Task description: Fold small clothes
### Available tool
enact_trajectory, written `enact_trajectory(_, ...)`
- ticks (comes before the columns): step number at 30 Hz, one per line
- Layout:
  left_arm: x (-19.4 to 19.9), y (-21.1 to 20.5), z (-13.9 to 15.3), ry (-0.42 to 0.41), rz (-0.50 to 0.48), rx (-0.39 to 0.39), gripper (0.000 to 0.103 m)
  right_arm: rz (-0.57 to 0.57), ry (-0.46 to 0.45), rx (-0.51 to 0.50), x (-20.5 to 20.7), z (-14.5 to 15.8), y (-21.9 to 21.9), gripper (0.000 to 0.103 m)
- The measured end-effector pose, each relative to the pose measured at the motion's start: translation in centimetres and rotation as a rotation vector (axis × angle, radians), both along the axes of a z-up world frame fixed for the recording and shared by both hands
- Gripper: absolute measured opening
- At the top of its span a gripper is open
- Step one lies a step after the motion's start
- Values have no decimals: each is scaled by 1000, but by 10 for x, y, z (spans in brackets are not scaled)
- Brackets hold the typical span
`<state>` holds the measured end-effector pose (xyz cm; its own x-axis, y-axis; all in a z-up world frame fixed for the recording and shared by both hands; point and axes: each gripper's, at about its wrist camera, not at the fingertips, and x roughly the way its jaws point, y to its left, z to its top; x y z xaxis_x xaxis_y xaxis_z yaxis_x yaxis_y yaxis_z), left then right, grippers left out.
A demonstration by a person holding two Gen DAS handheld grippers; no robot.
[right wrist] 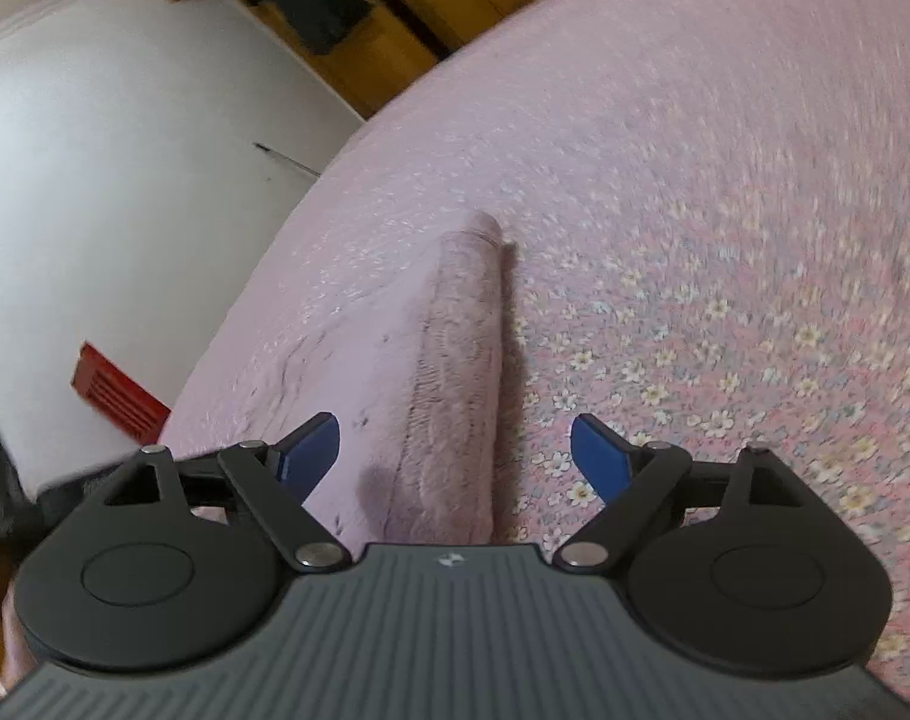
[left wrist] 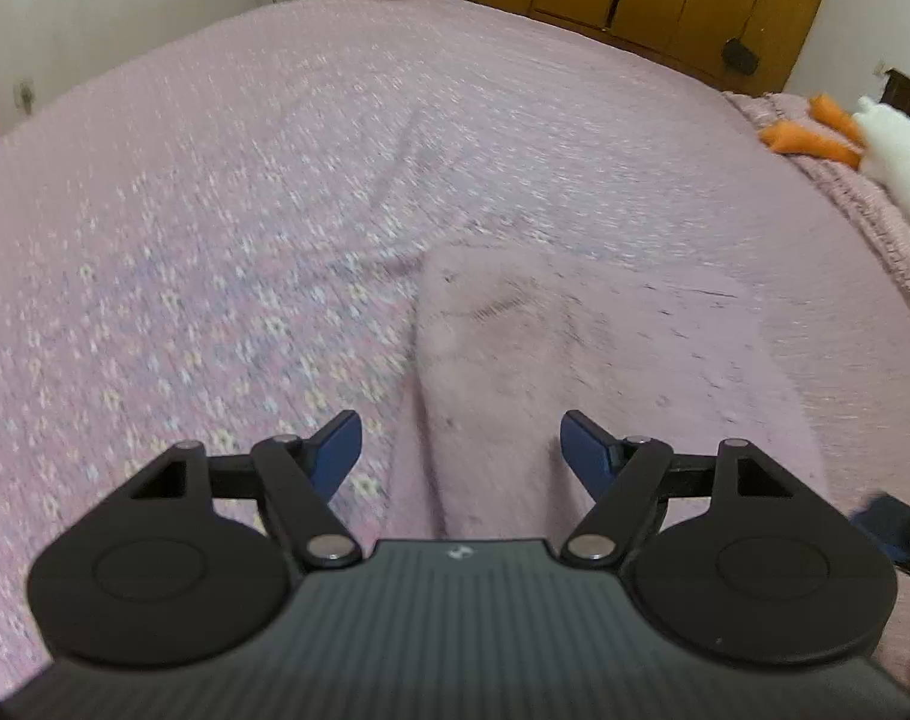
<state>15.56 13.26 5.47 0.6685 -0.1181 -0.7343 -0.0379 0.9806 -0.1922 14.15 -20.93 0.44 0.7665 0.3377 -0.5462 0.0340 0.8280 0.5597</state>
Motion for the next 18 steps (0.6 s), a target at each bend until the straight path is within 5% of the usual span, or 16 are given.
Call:
enact_trajectory(6, -6, -9, -9, -8, -26, 37, 74, 12, 82, 85, 27, -25, 1, 89)
enact_trajectory(11, -1, 3, -30, 61, -34, -186, 74, 83, 82, 146, 43, -37, 14, 90)
enact_trajectory(14, -2, 9, -41, 75, -10, -294, 76, 138, 38, 77, 52, -42, 32, 93)
enact_trajectory(18, 0, 6, -48, 58, -14, -315, 80, 126, 21, 63, 60, -44, 46, 90)
